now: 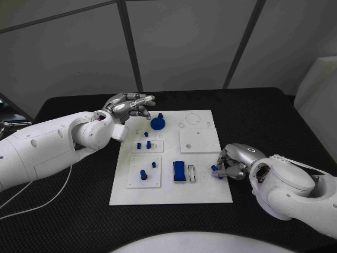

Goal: Assemble the parts on the task board

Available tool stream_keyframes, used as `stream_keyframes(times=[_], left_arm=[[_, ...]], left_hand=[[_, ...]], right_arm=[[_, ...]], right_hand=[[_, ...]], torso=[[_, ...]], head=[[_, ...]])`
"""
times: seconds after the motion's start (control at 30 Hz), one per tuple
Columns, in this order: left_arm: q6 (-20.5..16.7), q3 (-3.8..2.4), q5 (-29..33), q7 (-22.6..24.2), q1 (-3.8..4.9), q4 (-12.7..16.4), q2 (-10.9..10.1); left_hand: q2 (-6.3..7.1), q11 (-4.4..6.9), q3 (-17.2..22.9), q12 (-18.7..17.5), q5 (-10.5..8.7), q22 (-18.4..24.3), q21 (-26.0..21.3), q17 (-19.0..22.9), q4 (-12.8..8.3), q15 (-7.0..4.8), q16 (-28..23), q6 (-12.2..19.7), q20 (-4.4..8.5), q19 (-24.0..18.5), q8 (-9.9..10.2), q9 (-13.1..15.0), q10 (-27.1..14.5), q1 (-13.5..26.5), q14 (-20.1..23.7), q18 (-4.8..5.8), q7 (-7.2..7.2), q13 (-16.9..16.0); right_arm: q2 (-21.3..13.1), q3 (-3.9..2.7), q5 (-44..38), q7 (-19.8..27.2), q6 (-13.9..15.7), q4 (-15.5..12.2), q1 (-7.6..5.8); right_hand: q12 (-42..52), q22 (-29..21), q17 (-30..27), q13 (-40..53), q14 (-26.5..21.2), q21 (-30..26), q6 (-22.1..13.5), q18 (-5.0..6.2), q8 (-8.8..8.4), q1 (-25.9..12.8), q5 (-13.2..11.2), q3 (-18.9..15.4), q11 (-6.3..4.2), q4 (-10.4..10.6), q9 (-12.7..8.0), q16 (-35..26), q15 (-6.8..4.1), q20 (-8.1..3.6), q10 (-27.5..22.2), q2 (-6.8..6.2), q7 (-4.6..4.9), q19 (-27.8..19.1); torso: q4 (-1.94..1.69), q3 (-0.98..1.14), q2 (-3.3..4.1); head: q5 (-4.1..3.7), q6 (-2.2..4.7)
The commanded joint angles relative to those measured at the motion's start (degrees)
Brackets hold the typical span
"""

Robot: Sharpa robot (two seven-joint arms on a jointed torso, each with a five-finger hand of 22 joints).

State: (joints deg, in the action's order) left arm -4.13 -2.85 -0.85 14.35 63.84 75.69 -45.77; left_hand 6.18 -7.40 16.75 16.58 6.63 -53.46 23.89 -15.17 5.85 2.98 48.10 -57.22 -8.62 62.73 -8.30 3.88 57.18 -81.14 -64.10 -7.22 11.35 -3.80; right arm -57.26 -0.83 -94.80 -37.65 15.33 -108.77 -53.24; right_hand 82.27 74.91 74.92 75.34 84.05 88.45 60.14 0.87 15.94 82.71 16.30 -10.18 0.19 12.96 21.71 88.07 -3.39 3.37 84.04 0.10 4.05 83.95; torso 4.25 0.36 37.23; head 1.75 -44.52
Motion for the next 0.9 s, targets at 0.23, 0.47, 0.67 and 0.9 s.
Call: stream_keyframes(times=[0.23,0.47,0.67,0.9], left_arm=[[0.8,-0.04,-0.1,0.2,0.07,0.1,-0.2],[0.9,-0.04,-0.2,0.1,0.07,0.2,-0.3],[0.9,-0.04,-0.4,0.1,0.07,0.2,-0.4],[0.9,-0.04,-0.4,0.1,0.07,0.2,-0.3]], left_hand=[[-0.38,-0.1,-0.1,0.2,0.05,0.1,-0.2,0.1,-0.4,-0.06,-0.4,0.3,0.06,-0.5,-0.2,0.0,-0.5,0.0,0.4,-3.17,-0.1,-0.1],[-0.38,-0.1,-0.1,0.2,0.05,0.1,-0.2,0.1,-0.4,-0.06,-0.4,0.3,0.06,-0.5,-0.2,0.0,-0.5,0.0,0.4,-3.17,-0.1,-0.1],[-0.38,-0.1,-0.1,0.2,0.05,0.1,-0.2,0.1,-0.4,-0.06,-0.4,0.3,0.06,-0.5,-0.2,0.0,-0.5,0.0,0.4,-3.17,-0.1,-0.1],[-0.38,-0.1,-0.1,0.2,0.05,0.1,-0.2,0.1,-0.4,-0.06,-0.4,0.3,0.06,-0.5,-0.2,0.0,-0.5,0.0,0.4,-3.17,-0.1,-0.1]], right_arm=[[0.6,1.16,-6.6,-0.8,-10.8,0.5,0.47],[0.7,1.28,-8.1,-1.1,-10.4,0.2,0.48],[0.0,1.28,-4.1,-1.0,-4.8,-1.2,0.47],[-1.2,1.2,6.9,-0.9,4.3,-3.3,0.41]], right_hand=[[-0.7,13.9,12.3,8.9,5.4,0.0,1.0,-0.37,-1.12,3.6,-1.8,2.4,-0.56,-2.0,-0.2,0.5,-0.44,-0.6,2.5,1.08,-0.03,4.7],[-0.8,14.0,12.4,8.9,5.4,0.0,1.4,-0.39,-1.77,4.3,-0.4,4.1,-0.65,-2.5,-0.3,0.5,-0.5,-0.67,2.5,1.61,-0.09,4.8],[-1.4,13.9,12.1,8.5,5.3,-0.1,1.6,-0.37,-2.38,3.6,1.3,5.4,-0.65,-2.2,-0.4,0.3,-0.54,-0.72,2.3,1.65,-0.11,4.7],[-1.8,14.0,12.0,8.3,5.3,0.0,1.8,-0.39,-3.05,2.8,4.2,7.2,-0.68,-1.8,-0.4,0.2,-0.57,-0.76,2.1,1.24,-0.12,4.8]], torso=[[0.06,-0.02,0.0],[0.06,0.01,0.0],[0.06,0.05,-0.04],[-0.07,-0.05,-0.08]], head=[[0.07,-0.22],[0.14,-0.24],[0.24,-0.18],[0.13,-0.08]])
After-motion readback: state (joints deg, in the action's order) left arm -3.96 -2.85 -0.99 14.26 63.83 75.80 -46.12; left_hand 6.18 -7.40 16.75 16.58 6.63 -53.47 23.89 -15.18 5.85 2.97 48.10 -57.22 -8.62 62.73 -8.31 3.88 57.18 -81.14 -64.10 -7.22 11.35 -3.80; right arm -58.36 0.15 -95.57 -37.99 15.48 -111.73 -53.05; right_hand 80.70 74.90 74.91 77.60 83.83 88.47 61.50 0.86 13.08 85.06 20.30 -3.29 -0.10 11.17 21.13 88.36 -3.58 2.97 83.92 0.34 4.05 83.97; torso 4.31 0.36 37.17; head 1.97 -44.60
